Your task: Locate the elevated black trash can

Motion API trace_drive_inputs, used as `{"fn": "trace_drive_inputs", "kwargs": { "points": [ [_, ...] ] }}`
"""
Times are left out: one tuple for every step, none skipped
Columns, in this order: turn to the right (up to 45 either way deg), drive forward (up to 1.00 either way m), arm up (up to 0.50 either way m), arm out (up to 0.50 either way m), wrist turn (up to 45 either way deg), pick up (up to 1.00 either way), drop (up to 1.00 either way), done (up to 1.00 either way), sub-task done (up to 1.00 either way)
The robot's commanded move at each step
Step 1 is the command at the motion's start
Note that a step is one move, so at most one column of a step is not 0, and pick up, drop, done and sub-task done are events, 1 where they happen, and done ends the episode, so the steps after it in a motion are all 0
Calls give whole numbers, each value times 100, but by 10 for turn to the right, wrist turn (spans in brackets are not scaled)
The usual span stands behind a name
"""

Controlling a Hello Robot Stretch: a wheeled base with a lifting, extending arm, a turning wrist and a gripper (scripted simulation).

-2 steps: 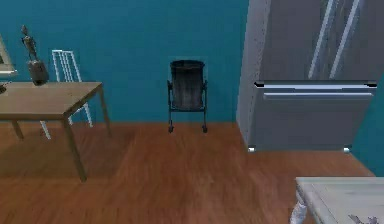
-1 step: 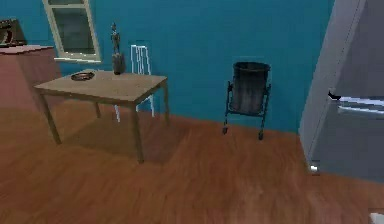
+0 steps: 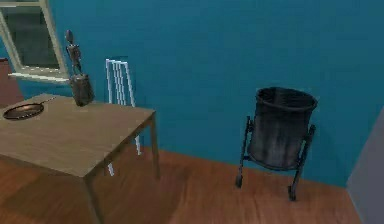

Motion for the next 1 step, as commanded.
{"fn": "trace_drive_inputs", "kwargs": {
  "points": [
    [450,0,0,0,0,0,0,0,0]
  ]
}}
